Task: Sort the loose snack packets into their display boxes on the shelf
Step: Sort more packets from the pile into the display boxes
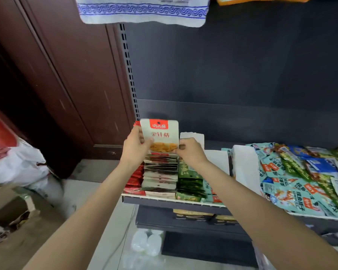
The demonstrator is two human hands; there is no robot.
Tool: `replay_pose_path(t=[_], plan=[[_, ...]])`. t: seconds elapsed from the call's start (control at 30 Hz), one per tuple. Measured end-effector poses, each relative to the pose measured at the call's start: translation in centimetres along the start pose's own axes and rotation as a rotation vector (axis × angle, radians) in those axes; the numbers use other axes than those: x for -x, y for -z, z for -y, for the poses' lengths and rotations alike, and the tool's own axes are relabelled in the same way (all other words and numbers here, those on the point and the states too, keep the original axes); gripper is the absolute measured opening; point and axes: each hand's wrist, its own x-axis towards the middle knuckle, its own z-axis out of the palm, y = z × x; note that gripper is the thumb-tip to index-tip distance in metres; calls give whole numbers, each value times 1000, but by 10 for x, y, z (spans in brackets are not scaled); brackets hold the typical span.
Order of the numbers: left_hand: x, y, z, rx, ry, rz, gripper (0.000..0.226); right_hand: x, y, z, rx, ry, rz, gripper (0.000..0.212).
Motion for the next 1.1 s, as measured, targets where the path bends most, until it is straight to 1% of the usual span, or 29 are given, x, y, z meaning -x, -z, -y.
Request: replay_pose_path(t=[0.07,0.13,0.23,0.3,0.37,0.47,0.6,0.63,0.7,0.8,0.87,1.0,1.1], plan=[[2,7,5,44,-44,38,30,2,3,6,1,23,-10,26],[3,13,6,55,-125,55,28,4,7,13,-28,89,-52,21],[3,17,6,-116,-203,171,10,5,8,18,40,173,-47,12],[5,15,7,-251,-238,246,10,4,7,16,102,174,-39,11],[6,11,6,-328,-249,285,13,4,8,13,101,144,-24,12],[5,2,0,-414,-282,288,13,7,14,8,61,115,-25,13],[9,-24,-17,-602,-429,183,16,13,39,-6,-29,49,-119,14],[13,-36,-24,-611,-451,171,18,16,48,-13,-41,36,-148,14],[19,-64,-41,-540,-477,188,20,23,68,-30,-56,13,-208,15],[32,-121,-72,-363,-485,288,20,39,103,-69,38,-15,-309,21],[43,-167,-92,-304,-490,364,20,52,131,-101,120,-59,-356,25],[66,-264,-120,-356,-425,511,30,69,189,-180,260,-215,-346,29],[80,-334,-127,-434,-324,595,46,85,232,-244,373,-364,-305,43]])
